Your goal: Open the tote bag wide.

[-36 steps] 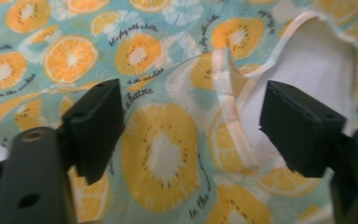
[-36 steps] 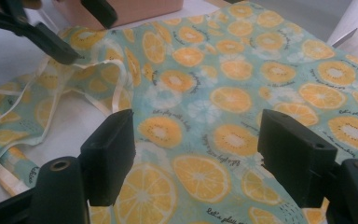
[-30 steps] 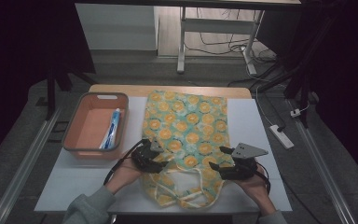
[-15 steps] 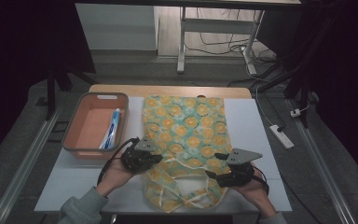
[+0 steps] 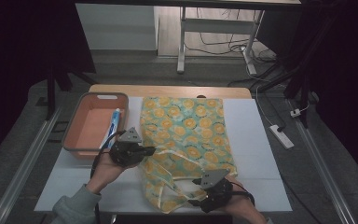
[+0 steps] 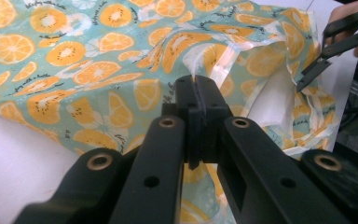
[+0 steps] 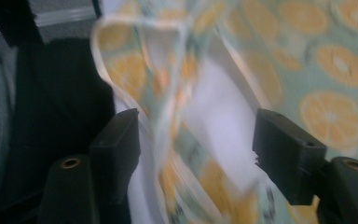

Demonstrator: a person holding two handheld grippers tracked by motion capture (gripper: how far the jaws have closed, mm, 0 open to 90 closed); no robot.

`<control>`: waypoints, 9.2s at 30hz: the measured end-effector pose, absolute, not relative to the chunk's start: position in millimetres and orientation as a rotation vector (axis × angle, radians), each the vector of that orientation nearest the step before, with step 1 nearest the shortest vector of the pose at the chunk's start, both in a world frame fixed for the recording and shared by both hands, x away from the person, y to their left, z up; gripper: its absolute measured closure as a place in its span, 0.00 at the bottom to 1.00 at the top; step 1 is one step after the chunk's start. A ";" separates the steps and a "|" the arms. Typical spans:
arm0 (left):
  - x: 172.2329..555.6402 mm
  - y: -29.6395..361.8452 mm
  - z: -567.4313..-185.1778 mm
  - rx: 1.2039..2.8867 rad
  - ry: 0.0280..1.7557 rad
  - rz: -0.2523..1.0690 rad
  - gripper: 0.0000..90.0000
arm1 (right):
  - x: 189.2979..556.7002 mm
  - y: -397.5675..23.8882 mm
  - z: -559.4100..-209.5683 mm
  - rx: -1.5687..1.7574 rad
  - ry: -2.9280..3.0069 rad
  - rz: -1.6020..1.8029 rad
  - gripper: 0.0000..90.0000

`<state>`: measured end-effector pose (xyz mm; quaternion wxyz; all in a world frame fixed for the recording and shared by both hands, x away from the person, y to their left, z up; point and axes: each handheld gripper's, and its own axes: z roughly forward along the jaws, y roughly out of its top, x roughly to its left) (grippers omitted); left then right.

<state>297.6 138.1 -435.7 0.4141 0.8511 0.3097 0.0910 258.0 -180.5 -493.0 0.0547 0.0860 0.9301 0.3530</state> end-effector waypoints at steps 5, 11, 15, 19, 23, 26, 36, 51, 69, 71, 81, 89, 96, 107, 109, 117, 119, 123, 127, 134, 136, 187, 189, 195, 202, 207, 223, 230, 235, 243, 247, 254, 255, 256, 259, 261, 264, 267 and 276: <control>299.4 144.9 -433.7 2.113 0.797 0.223 0.98 | 261.0 -181.1 -503.2 0.270 2.862 1.052 0.50; 299.8 145.1 -434.2 2.115 0.800 0.223 0.98 | 254.7 -169.0 -507.4 0.206 2.881 0.965 0.87; 299.6 144.0 -434.9 2.123 0.795 0.219 0.98 | 250.1 -169.5 -496.7 0.153 2.858 1.006 0.98; 298.5 141.6 -435.3 2.137 0.774 0.212 0.98 | 238.9 -165.6 -471.9 0.076 2.844 1.142 0.98; 298.3 140.9 -435.3 2.142 0.769 0.210 0.98 | 232.9 -166.0 -442.8 0.026 2.745 1.217 0.98; 298.8 141.7 -435.0 2.137 0.775 0.212 0.98 | 239.6 -170.7 -427.6 0.052 2.671 1.233 0.98; 304.6 139.6 -439.9 2.141 0.796 0.213 0.98 | 341.5 -200.9 -422.1 0.484 2.476 1.221 0.98; 331.0 106.5 -471.9 2.245 0.835 0.182 0.97 | 416.7 -209.9 -515.2 0.841 2.637 0.979 0.98; 342.7 96.7 -487.1 2.271 0.870 0.181 0.96 | 369.9 -177.6 -471.5 0.639 2.718 1.045 0.30; 342.5 97.3 -486.8 2.266 0.871 0.184 0.96 | 378.2 -161.9 -493.3 0.620 2.770 0.914 0.30; 332.8 102.3 -469.1 2.207 0.821 0.200 0.78 | 392.5 -158.4 -517.3 0.641 2.750 0.890 0.69; 293.8 84.6 -428.1 2.138 0.630 0.214 0.53 | 395.0 -161.3 -516.7 0.632 2.744 0.906 0.97; 286.1 25.3 -457.9 2.328 0.494 0.152 0.48 | 396.8 -169.0 -506.8 0.652 2.711 0.946 0.99; 306.9 -25.1 -504.8 2.433 0.500 0.156 0.45 | 398.0 -177.5 -496.6 0.673 2.669 1.036 0.99; 309.3 -33.9 -509.3 2.432 0.492 0.150 0.44 | 398.1 -178.4 -495.5 0.681 2.665 1.044 0.99; 312.0 -63.8 -519.9 2.422 0.452 0.155 0.55 | 398.0 -182.3 -492.5 0.697 2.657 1.067 0.99; 314.1 -65.0 -523.1 2.423 0.452 0.144 0.66 | 398.0 -184.0 -491.1 0.696 2.651 1.074 0.99; 316.7 -63.7 -523.6 2.409 0.449 0.099 0.97 | 398.9 -188.2 -488.0 0.701 2.636 1.085 0.99; 312.7 -59.7 -519.5 2.420 0.405 0.063 0.99 | 401.1 -194.9 -485.6 0.727 2.615 1.092 0.99; 287.1 -36.2 -494.3 2.381 0.309 0.047 0.99 | 401.7 -208.5 -470.4 0.776 2.545 1.109 0.99; 276.5 -28.9 -488.3 2.381 0.265 0.051 0.99 | 401.3 -210.3 -467.2 0.789 2.530 1.116 0.99; 317.4 83.9 -458.8 2.209 0.730 0.481 0.97 | 394.0 -226.0 -446.6 0.836 2.501 1.223 0.99; 319.5 96.4 -445.1 2.139 0.755 0.446 0.97 | 390.8 -230.4 -444.3 0.814 2.508 1.228 0.99; 335.5 113.2 -429.2 2.055 0.814 0.411 0.97 | 379.8 -241.9 -435.5 0.781 2.512 1.284 0.99; 372.3 110.0 -453.1 2.097 0.952 0.410 0.97 | 380.8 -239.7 -437.2 0.772 2.527 1.294 0.99; 386.6 104.6 -467.1 2.126 0.991 0.372 0.97 | 378.8 -237.7 -435.2 0.744 2.538 1.318 0.99; 376.7 114.3 -461.3 2.115 0.963 0.354 0.93 | 359.2 -228.2 -410.5 0.640 2.513 1.481 0.99; 378.5 115.1 -463.0 2.119 0.971 0.350 0.92 | 352.1 -217.4 -406.6 0.578 2.530 1.475 0.99; 378.4 114.3 -463.9 2.122 0.972 0.350 0.83 | 357.5 -219.5 -412.2 0.638 2.506 1.457 0.99; 363.7 119.6 -441.6 2.121 0.898 0.326 0.32 | 365.5 -219.3 -423.1 0.734 2.443 1.476 0.99; 347.9 129.9 -419.1 2.111 0.837 0.317 0.25 | 366.4 -217.4 -425.2 0.740 2.446 1.469 0.99; 330.8 147.9 -399.1 2.095 0.802 0.347 0.22 | 369.8 -215.8 -427.1 0.753 2.448 1.481 0.99; 330.4 150.8 -397.9 2.096 0.803 0.356 0.23 | 370.6 -214.9 -427.3 0.751 2.449 1.483 0.99; 330.5 153.8 -397.0 2.094 0.807 0.363 0.23 | 371.1 -214.0 -427.6 0.751 2.449 1.483 0.99; 333.5 164.1 -396.3 2.080 0.839 0.381 0.24 | 372.2 -211.2 -428.2 0.751 2.449 1.485 0.99; 336.2 170.2 -397.7 2.075 0.868 0.398 0.24 | 372.3 -210.3 -428.6 0.748 2.453 1.485 0.99; 342.1 179.8 -402.1 2.060 0.889 0.391 0.24 | 372.5 -210.0 -429.0 0.748 2.457 1.477 0.99; 349.8 189.8 -407.9 2.047 0.955 0.403 0.24 | 372.5 -210.5 -429.0 0.750 2.456 1.475 0.99; 368.0 217.8 -424.0 2.041 1.118 0.460 0.25 | 371.2 -210.9 -429.8 0.753 2.460 1.470 0.99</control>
